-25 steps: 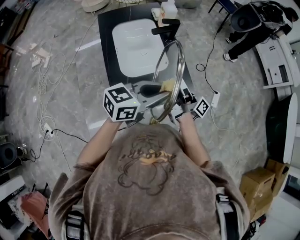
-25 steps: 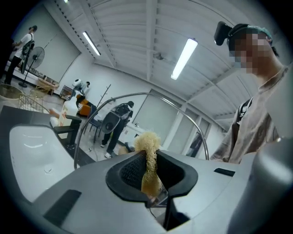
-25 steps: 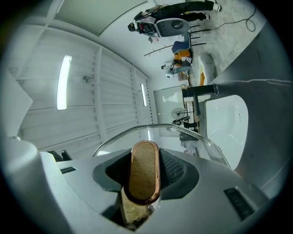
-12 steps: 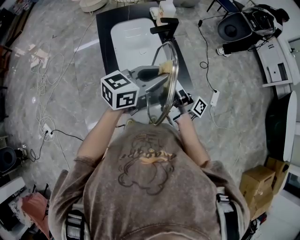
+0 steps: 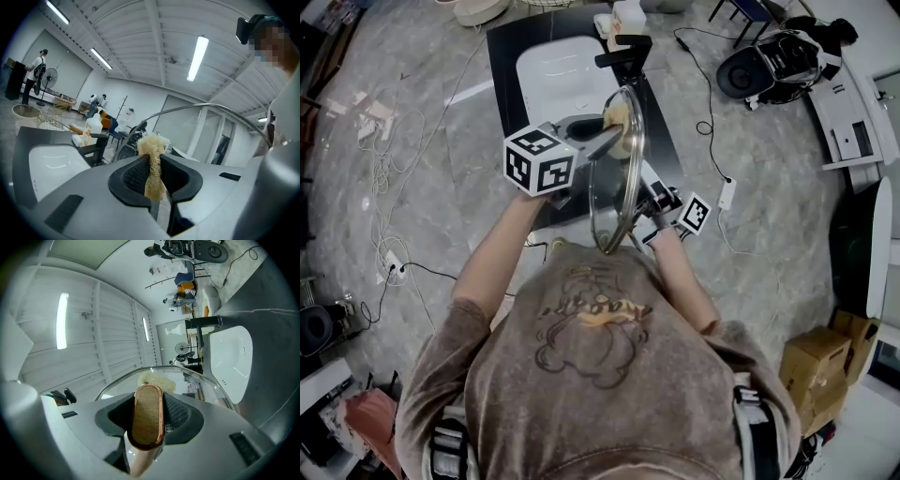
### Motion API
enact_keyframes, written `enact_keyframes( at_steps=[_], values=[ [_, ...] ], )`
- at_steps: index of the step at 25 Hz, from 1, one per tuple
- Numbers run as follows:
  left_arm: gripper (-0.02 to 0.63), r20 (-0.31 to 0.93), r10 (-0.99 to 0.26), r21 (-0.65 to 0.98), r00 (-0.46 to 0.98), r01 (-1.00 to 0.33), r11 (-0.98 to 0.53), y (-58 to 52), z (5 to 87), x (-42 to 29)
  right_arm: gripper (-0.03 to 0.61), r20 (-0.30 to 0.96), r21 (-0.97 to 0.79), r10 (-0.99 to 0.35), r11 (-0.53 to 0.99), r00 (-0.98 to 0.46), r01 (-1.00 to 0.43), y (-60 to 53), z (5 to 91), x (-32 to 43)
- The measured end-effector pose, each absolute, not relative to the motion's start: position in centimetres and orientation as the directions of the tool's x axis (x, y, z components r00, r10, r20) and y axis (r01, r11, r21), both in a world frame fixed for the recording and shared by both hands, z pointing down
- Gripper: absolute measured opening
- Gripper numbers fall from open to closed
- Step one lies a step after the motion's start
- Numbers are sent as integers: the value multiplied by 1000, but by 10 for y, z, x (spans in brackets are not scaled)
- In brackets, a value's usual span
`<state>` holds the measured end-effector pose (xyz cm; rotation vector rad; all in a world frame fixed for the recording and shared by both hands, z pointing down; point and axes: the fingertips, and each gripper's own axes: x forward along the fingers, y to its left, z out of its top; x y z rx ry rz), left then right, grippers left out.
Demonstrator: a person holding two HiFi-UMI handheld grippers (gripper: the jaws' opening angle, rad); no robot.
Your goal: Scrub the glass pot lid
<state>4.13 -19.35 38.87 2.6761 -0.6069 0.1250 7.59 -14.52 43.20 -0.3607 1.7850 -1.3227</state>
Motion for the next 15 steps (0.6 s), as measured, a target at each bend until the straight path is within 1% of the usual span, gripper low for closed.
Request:
enact_keyframes(
  at_steps=[7,11,15],
  values=[
    [72,248,-420,340,873,-484,-806,-212,424,36,172,-477,-876,-660,407,-580,258,-143,428,76],
    [72,300,-408,352,862,-497,-793,-207,449,36,172,-482,-874,-665,409,-570,262,-143,427,78],
    [72,320,-390,379,863,-494,-783,-196,463,38,172,-478,-877,-674,401,-563,263,-145,429,82]
  ],
)
